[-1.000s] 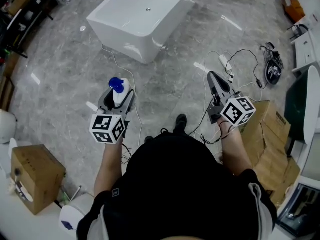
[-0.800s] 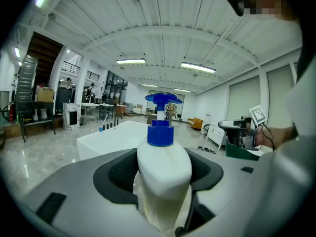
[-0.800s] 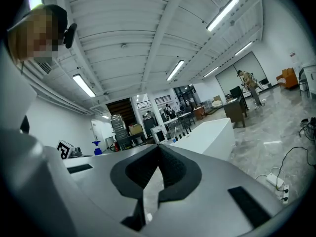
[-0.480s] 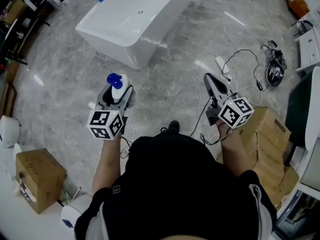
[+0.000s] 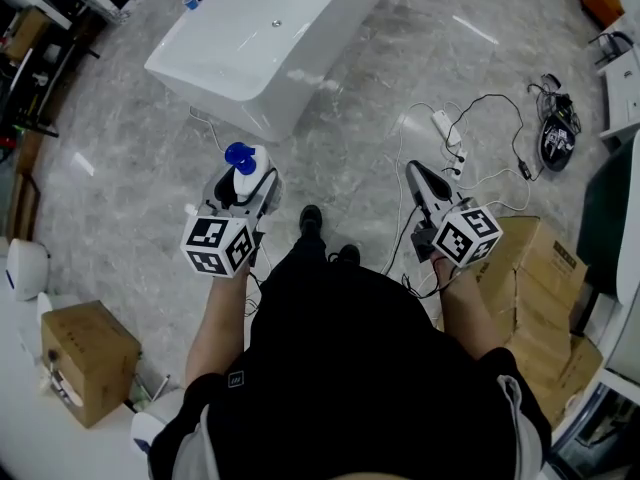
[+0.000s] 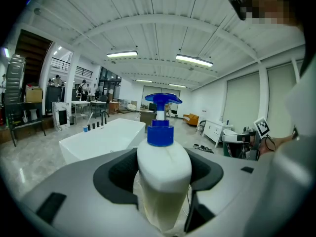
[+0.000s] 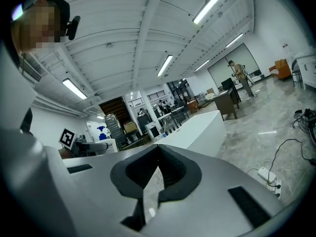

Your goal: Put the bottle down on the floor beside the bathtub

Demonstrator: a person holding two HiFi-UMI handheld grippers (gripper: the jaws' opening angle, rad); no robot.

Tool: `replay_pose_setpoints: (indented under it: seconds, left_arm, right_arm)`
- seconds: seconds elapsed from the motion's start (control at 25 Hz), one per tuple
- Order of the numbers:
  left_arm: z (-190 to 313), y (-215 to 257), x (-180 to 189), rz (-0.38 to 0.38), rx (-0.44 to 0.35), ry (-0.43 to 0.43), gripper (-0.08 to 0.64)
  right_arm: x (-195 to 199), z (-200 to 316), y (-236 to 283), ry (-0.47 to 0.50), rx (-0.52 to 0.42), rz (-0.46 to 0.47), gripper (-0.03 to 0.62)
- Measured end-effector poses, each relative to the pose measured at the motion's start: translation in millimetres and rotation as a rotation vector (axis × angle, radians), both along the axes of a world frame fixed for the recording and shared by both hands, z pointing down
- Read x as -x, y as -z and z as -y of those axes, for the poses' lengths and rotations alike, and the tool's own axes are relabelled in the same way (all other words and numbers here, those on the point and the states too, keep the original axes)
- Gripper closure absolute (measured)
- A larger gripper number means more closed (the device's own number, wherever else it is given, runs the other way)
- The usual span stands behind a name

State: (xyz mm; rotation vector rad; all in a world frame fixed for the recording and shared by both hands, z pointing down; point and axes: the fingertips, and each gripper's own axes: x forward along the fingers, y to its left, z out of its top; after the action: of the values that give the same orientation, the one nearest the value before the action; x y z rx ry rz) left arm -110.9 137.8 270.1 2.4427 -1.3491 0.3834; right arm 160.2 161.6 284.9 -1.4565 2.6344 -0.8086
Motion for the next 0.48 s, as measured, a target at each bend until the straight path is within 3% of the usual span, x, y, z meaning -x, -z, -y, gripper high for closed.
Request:
replay_pose_setpoints:
  seconds: [0.24,0.48]
  left_arm:
    - [40,-15,0,-0.003,0.006,-0.006,0.281]
    - [117,-28,8,-0.041,0.01,-0.028,0.281]
  right_arm:
    - [5,34,-9,0.008,0.024,-0.021,0.565]
    - [18,115,-4,-0.01,0.015,-0.035,0.565]
